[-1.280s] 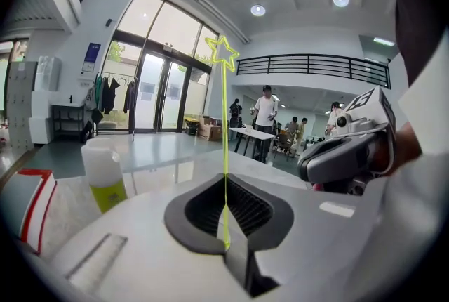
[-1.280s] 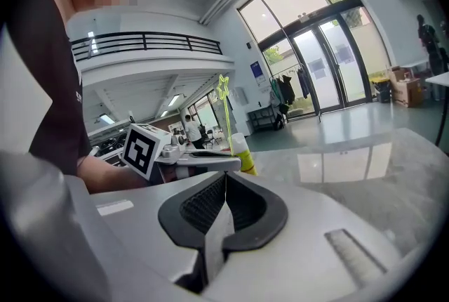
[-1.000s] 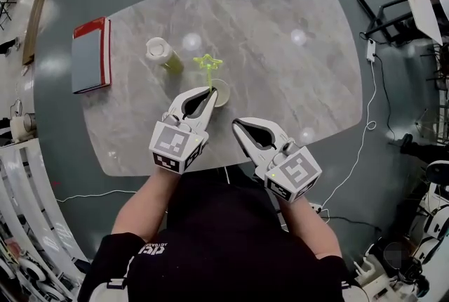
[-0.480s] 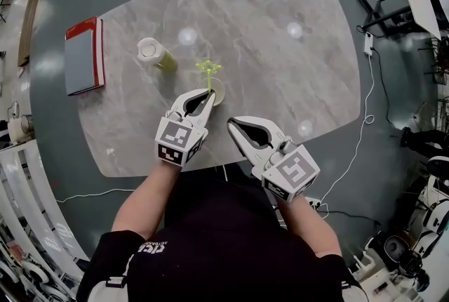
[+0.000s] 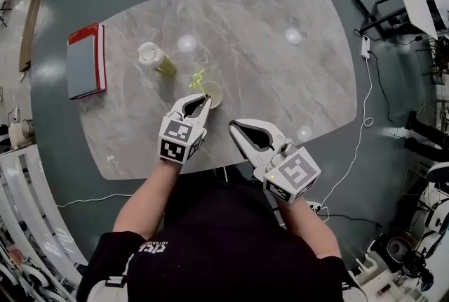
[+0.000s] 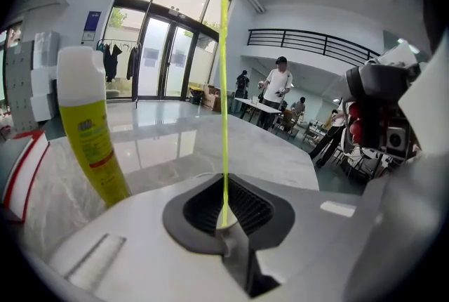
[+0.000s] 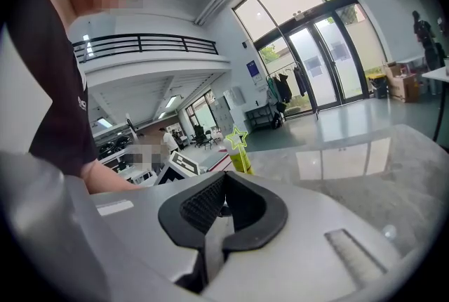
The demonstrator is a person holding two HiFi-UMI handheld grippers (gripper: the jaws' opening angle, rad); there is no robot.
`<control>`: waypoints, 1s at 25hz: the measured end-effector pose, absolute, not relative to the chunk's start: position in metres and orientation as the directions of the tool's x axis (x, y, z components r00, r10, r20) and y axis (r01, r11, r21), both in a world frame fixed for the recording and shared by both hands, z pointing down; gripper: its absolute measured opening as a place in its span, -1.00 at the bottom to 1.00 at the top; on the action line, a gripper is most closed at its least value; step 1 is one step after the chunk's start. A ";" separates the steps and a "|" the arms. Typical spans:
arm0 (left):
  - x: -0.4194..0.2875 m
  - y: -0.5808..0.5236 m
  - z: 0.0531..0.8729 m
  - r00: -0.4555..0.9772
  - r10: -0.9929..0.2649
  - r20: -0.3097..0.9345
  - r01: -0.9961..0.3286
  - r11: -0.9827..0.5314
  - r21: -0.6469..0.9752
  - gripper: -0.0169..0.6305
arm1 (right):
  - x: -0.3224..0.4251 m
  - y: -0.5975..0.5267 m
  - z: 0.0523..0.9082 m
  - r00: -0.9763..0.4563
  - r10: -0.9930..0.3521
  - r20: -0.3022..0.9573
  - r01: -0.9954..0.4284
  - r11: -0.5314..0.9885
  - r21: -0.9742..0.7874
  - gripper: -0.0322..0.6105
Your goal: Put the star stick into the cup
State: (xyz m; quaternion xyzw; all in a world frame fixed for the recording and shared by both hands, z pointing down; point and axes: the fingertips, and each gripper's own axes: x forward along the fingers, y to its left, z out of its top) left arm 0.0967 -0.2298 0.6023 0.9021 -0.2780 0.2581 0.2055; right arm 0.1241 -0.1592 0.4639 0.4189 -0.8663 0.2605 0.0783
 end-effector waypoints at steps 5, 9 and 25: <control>0.096 -0.229 0.607 0.698 -0.377 0.609 -0.613 -0.754 0.236 -0.78 | 0.124 -0.158 0.459 -0.642 -0.687 0.341 -0.761 0.516 -0.392 -0.85; 0.096 -0.230 0.603 0.696 -0.384 0.607 -0.615 -0.754 0.228 -0.70 | 0.121 -0.157 0.456 -0.644 -0.688 0.335 -0.759 0.521 -0.392 -0.85; 0.051 -0.240 0.574 0.588 -0.557 0.586 -0.754 -0.641 0.148 -0.15 | 0.114 -0.142 0.435 -0.677 -0.672 0.300 -0.731 0.567 -0.379 -0.85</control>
